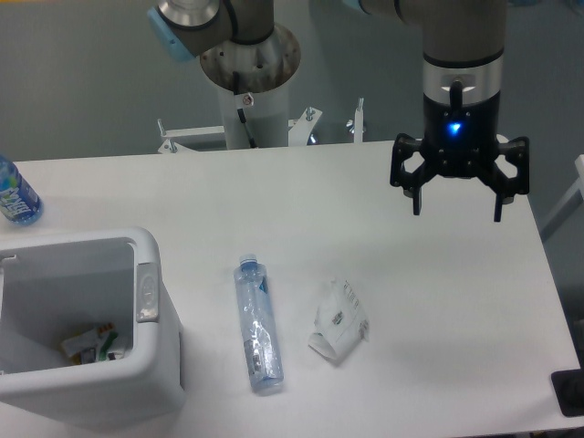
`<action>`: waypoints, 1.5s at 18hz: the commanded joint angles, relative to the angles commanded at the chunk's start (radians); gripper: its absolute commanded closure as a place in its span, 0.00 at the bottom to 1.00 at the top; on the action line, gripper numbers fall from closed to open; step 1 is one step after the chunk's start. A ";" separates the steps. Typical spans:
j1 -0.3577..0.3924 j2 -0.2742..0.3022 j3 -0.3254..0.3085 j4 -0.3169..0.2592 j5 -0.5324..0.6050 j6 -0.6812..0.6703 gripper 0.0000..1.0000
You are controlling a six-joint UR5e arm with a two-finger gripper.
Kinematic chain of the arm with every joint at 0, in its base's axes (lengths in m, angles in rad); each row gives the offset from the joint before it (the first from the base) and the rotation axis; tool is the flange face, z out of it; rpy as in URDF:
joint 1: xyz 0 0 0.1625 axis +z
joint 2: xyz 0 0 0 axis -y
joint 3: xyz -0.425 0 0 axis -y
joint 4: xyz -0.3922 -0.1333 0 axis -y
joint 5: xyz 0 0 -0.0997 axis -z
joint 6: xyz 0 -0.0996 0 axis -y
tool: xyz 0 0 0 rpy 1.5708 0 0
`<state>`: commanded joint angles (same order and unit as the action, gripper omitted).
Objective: Place the trash in the trash can
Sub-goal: 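Move the open gripper down toward the crumpled white tissue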
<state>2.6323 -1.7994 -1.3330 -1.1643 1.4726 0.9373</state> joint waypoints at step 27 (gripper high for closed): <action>-0.073 -0.024 -0.227 0.153 0.089 -0.052 0.00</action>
<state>2.5589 -1.8238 -1.5600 -1.0109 1.5616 0.8851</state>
